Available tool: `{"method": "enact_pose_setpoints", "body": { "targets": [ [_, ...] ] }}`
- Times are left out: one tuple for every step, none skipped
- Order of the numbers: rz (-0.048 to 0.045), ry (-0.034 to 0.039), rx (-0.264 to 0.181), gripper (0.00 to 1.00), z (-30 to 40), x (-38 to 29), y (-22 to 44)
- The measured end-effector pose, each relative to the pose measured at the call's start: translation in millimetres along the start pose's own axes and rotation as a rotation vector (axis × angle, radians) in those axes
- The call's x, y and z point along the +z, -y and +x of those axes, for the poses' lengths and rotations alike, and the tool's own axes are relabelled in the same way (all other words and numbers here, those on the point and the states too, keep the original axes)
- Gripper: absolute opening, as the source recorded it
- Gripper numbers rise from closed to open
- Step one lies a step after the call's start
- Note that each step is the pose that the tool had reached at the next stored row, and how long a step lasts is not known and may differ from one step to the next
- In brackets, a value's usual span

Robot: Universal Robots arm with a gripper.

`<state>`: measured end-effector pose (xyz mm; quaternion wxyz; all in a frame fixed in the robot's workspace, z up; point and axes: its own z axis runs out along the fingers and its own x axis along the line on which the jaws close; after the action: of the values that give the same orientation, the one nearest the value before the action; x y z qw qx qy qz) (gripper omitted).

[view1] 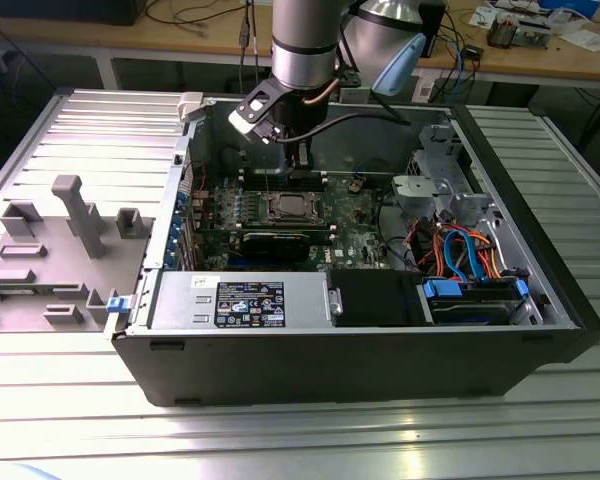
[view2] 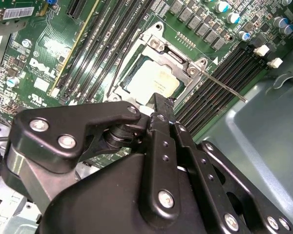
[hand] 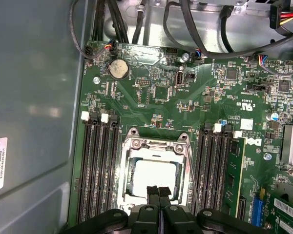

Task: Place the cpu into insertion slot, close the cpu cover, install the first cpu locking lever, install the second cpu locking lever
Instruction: 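Install the first cpu locking lever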

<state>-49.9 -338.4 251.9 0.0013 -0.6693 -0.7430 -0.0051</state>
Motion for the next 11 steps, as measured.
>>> {"method": "enact_pose_setpoints", "body": {
  "targets": [
    [-0.0001,0.0,0.0,0.11,0.0,0.0,0.0],
    [0.0,0.0,0.0,0.11,0.0,0.0,0.0],
    [-0.0001,0.0,0.0,0.11,0.0,0.0,0.0],
    [-0.0001,-0.0001,0.0,0.11,0.0,0.0,0.0],
    [0.0,-0.0001,0.0,0.11,0.0,0.0,0.0],
    [-0.0001,-0.0001,0.0,0.11,0.0,0.0,0.0],
    [0.0,-0.0001,0.0,0.11,0.0,0.0,0.0],
    [0.0,-0.0001,-0.001,0.11,0.0,0.0,0.0],
    [-0.0001,0.0,-0.003,0.11,0.0,0.0,0.0],
    [0.0,-0.0001,-0.005,0.11,0.0,0.0,0.0],
    [0.0001,-0.0001,-0.011,0.11,0.0,0.0,0.0]
  ]
}}
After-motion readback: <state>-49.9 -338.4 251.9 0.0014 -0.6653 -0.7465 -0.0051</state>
